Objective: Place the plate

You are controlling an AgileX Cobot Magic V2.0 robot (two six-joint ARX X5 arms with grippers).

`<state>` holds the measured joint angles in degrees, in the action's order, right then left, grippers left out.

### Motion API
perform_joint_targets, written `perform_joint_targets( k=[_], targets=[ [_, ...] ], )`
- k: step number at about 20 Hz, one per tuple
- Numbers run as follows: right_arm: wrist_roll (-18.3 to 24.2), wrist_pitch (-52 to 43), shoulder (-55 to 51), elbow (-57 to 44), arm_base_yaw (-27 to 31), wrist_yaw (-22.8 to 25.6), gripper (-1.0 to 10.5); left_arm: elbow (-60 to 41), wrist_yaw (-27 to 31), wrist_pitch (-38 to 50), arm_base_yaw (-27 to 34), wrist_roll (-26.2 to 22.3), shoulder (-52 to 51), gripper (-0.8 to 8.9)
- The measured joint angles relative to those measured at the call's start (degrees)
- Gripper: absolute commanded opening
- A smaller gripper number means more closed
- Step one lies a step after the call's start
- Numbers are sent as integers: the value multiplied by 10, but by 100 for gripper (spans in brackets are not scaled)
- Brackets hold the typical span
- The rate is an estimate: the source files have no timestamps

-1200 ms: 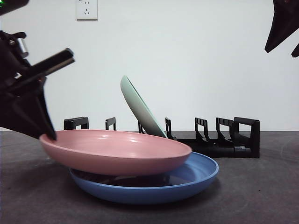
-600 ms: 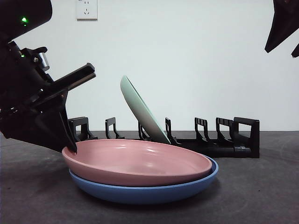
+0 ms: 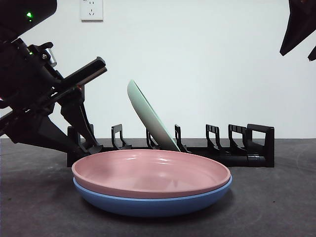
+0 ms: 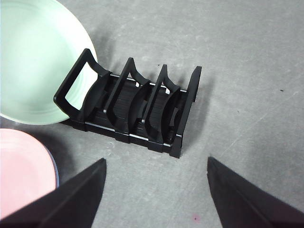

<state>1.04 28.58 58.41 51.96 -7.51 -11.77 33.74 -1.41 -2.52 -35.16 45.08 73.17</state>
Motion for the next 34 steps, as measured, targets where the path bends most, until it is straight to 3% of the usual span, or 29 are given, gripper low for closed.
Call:
perform_joint_targets(
  k=[4, 9, 11, 14, 18, 20, 23, 28, 34],
  targets=[
    [0, 0, 0, 0, -3, 0, 328, 0, -48, 5, 0, -1, 0, 297],
    [-1, 0, 0, 0, -24, 0, 328, 16, -110, -12, 30, -63, -54, 309],
    [-8, 1, 0, 0, -34, -1, 328, 39, -110, -21, 57, -121, -100, 309],
    [-21, -2, 2, 0, -49, -2, 328, 68, -97, -62, 115, -254, -170, 309],
    [-53, -11, 50, 2, -60, -42, 328, 68, 9, -64, 209, -434, -217, 309],
    [-79, -3, 92, 30, -69, -73, 328, 68, 35, -54, 253, -477, -224, 309],
    [-104, 27, 173, 133, -96, -111, 327, 68, 41, -60, 291, -490, -227, 309],
    [-117, 96, 317, 328, -139, -145, 326, 68, 40, -62, 293, -490, -237, 309],
    [-135, 126, 456, 497, -176, -153, 289, 68, 40, -63, 293, -479, -239, 309]
  ],
)
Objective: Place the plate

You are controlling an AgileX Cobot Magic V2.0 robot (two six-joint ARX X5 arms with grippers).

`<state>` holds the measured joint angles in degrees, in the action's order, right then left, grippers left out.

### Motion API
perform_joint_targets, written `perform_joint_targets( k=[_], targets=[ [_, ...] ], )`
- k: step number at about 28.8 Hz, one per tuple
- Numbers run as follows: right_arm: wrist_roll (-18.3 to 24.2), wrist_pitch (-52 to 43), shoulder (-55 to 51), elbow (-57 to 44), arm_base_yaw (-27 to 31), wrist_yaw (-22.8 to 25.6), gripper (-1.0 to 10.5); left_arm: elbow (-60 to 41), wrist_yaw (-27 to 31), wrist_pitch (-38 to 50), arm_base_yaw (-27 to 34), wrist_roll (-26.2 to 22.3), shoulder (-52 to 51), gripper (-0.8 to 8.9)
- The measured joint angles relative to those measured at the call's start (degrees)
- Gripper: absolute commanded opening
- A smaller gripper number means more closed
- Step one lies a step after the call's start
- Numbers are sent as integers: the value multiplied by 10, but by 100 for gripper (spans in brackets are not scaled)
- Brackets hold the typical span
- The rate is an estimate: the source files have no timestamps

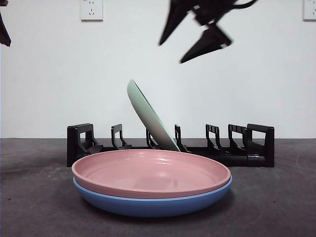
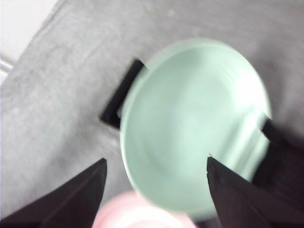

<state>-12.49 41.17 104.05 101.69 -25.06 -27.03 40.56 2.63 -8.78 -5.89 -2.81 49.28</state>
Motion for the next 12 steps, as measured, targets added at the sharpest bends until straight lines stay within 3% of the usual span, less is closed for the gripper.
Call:
perform_joint_targets(
  k=[7, 12],
  targets=[
    [-24, 23, 111, 111, -27, -27, 286, 0, 0, -48, 0, 74, -3, 309],
    [-33, 25, 142, 123, -36, -28, 286, 0, 0, -62, 0, 90, -3, 309]
  ],
)
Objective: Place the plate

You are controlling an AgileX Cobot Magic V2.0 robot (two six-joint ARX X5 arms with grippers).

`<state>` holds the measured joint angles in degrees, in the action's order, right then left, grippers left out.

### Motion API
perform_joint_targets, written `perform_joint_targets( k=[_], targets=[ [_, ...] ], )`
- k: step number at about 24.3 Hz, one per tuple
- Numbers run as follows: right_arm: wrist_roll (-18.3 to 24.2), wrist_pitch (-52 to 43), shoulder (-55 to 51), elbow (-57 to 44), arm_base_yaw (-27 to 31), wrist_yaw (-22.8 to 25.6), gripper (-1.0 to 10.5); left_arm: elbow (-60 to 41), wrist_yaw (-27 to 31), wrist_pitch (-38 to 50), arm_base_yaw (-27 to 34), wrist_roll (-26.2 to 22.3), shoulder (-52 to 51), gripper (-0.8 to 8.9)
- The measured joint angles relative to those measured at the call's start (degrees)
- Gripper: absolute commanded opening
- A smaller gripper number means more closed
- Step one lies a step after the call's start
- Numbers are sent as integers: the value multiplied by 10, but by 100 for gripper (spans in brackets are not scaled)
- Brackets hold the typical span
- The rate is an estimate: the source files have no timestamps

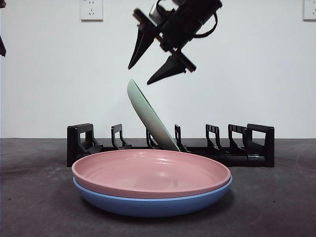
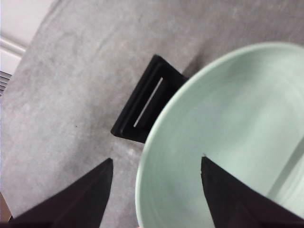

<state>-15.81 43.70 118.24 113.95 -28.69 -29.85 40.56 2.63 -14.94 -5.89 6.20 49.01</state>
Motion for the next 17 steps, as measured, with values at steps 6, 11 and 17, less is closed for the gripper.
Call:
perform_joint_targets(
  k=[6, 11, 17],
  targets=[
    [-2, -2, 13, 0, -12, 14, 250, 0, 0, 1, 0, 7, 0, 309],
    [-5, -7, 13, 0, -21, 15, 203, 0, 0, 1, 0, 7, 0, 309],
    [-5, -2, 13, 0, -28, 25, 61, 0, 0, 1, 0, 7, 0, 309]
  ],
)
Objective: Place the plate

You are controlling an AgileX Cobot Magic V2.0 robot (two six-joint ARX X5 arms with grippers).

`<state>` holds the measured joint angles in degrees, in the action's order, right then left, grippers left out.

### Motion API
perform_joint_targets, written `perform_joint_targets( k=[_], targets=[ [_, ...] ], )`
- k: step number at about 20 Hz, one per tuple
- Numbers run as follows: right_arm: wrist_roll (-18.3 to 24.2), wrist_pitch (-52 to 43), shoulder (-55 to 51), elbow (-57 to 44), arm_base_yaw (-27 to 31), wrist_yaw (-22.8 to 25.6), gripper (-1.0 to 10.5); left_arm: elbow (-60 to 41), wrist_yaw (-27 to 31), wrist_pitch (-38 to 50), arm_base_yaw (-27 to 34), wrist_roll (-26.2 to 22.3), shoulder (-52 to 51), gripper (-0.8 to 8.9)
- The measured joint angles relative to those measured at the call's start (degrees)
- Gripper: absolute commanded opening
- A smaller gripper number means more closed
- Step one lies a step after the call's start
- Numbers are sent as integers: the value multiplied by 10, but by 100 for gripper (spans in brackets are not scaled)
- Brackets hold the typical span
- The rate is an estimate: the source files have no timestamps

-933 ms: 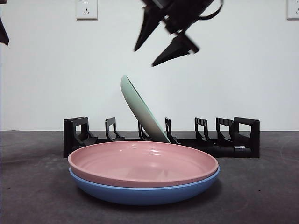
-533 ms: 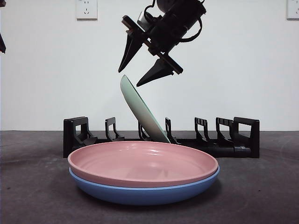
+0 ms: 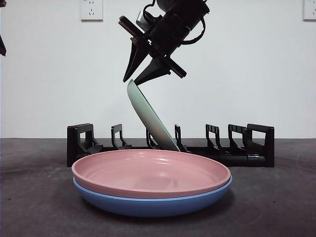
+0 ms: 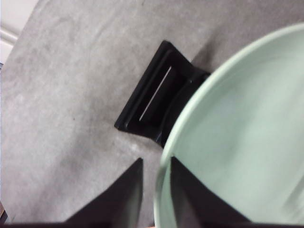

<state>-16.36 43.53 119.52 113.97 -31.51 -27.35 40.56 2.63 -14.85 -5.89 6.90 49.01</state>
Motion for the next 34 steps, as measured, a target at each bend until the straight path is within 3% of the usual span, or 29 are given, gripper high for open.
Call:
perform_joint_targets(
  k=[2, 12, 20, 27, 34],
  targets=[
    [0, 7, 0, 0, 0, 1, 15, 0, 0, 0, 0, 0, 0, 309],
    [1, 38, 0, 27, 1, -45, 15, 0, 0, 0, 0, 0, 0, 309],
    [63, 181, 0, 183, -11, -48, 15, 0, 0, 0, 0, 0, 0, 309],
    [161, 301, -13, 252, -54, 55, 15, 0, 0, 0, 0, 0, 0, 309],
    [180, 310, -53, 246, -104, 92, 15, 0, 0, 1, 0, 0, 0, 309]
  ],
)
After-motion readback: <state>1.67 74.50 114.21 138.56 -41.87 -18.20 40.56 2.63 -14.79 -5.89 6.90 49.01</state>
